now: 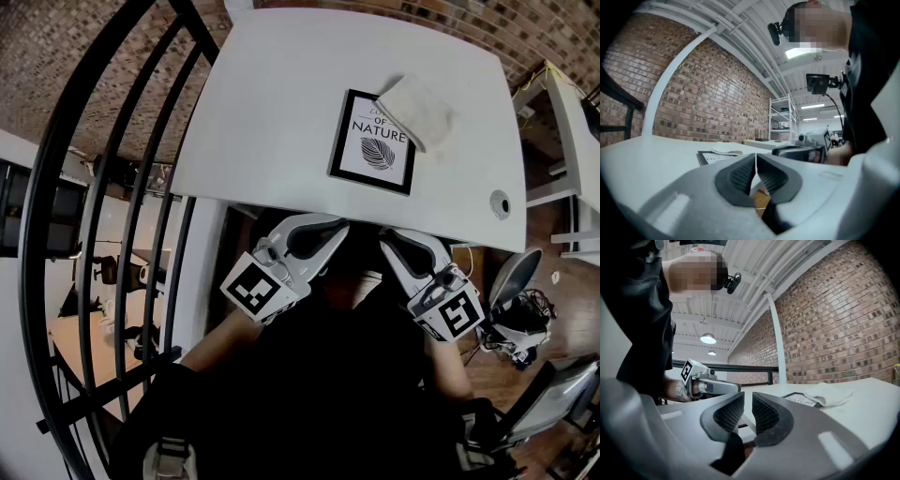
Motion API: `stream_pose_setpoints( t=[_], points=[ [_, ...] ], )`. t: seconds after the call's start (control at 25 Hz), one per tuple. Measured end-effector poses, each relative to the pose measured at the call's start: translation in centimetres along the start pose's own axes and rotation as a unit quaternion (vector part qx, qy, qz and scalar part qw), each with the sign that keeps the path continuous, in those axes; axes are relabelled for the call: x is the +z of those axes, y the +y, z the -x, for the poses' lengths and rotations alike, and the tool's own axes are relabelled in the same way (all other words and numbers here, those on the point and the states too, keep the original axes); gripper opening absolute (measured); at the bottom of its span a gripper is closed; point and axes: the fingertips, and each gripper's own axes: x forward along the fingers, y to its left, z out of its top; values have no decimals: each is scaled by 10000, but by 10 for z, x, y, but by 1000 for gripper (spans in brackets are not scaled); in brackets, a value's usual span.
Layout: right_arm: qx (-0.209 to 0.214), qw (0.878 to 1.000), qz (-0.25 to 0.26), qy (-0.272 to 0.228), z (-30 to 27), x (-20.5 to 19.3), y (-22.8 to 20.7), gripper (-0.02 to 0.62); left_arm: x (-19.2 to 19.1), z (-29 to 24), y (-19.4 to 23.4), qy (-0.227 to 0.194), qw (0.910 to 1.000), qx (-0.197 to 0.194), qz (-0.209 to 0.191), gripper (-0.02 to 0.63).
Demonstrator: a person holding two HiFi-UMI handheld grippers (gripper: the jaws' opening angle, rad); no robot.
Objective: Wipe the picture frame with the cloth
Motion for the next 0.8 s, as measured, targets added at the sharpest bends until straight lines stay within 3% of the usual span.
stream_pose_setpoints(
  t=[0.44,0.8],
  points=[
    [-220,9993,312,27,-21,39,-60,68,50,-27,35,-301,9989,228,-261,8],
    [-513,9929,412,987,-44,33,-152,137,86,-72,66,-186,9968,224,-740,12]
  ],
)
